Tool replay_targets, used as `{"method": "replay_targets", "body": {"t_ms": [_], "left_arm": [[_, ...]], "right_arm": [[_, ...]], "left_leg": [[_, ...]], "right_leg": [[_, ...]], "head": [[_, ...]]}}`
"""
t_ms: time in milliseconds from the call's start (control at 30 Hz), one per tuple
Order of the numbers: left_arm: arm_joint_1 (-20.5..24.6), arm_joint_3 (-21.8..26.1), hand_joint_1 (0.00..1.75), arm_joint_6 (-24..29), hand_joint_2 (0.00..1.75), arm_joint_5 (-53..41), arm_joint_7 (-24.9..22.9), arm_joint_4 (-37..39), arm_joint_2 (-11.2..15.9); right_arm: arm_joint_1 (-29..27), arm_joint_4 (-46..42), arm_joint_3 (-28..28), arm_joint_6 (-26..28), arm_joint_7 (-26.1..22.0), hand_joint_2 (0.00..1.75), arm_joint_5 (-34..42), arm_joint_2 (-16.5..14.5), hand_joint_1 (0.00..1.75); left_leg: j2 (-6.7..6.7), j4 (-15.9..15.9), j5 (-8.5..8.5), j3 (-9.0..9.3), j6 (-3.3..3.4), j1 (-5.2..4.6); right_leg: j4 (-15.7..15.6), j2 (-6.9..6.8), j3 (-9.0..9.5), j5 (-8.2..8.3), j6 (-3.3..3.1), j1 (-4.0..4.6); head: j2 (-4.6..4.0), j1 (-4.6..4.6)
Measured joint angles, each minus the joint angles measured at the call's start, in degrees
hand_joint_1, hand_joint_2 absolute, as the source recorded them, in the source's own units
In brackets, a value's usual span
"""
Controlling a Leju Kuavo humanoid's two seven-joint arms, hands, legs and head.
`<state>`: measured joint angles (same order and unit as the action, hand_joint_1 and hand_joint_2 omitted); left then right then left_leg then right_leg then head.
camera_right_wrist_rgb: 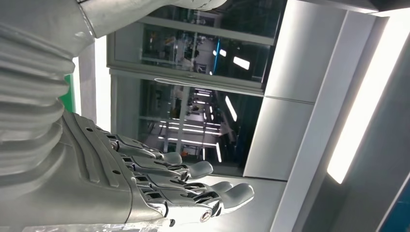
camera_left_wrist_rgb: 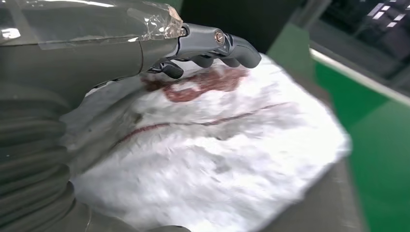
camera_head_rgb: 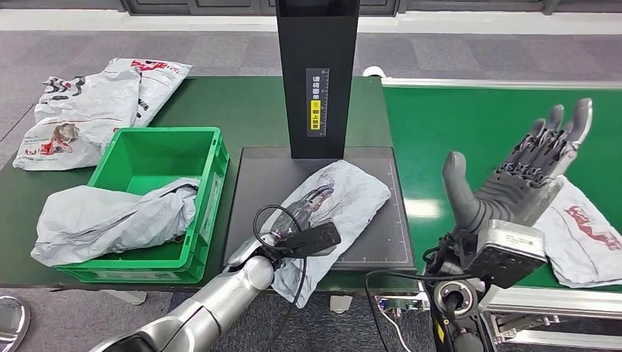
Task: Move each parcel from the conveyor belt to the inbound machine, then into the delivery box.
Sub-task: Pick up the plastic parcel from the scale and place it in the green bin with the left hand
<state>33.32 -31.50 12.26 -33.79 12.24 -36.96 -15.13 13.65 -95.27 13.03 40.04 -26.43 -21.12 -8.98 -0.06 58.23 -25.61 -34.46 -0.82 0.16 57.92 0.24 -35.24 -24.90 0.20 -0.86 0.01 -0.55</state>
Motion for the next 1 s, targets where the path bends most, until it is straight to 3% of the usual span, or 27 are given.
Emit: {"method": "replay_targets", "body": {"t_ms": [133, 300, 667, 1000], "left_arm": [[1.0, -0.1, 1.72, 4.0, 1.75, -4.2, -1.8, 4.1, -0.3], [2.0, -0.9, 1.75, 6.5, 1.75, -10.1, -4.6, 7.1, -0.3], [3.2, -1.1, 1.75, 8.2, 1.75, -14.0, -6.0, 9.4, -0.3], [3.2, -1.1, 1.75, 13.1, 1.75, -15.6, -4.7, 9.4, -0.1]], "right_arm": [[0.5, 0.0, 0.0, 0.0, 0.5, 1.75, 0.2, -0.1, 0.00], [1.1, 0.0, 0.0, 0.0, 0.6, 1.75, 0.9, -0.4, 0.00], [1.7, 0.0, 0.0, -0.3, 0.5, 1.75, 1.3, -0.5, 0.00], [2.0, 0.0, 0.0, -0.3, 0.5, 1.75, 1.3, -0.8, 0.00]], "left_leg": [[0.00, 0.0, 0.00, 0.00, 0.00, 0.00], [-0.01, 0.0, 0.00, -0.01, 0.00, 0.00], [-0.04, 0.0, 0.00, 0.00, 0.00, 0.00], [-0.06, 0.0, 0.00, -0.01, 0.00, 0.01]], "right_leg": [[0.0, 0.00, 0.00, 0.00, 0.00, 0.00], [0.0, -0.01, 0.00, 0.00, 0.00, 0.00], [0.0, -0.02, 0.03, 0.00, 0.00, 0.00], [0.0, -0.02, 0.03, 0.00, 0.00, 0.01]], "head": [[0.01, 0.00], [0.00, 0.00], [-0.01, 0.00], [0.00, 0.00]]}}
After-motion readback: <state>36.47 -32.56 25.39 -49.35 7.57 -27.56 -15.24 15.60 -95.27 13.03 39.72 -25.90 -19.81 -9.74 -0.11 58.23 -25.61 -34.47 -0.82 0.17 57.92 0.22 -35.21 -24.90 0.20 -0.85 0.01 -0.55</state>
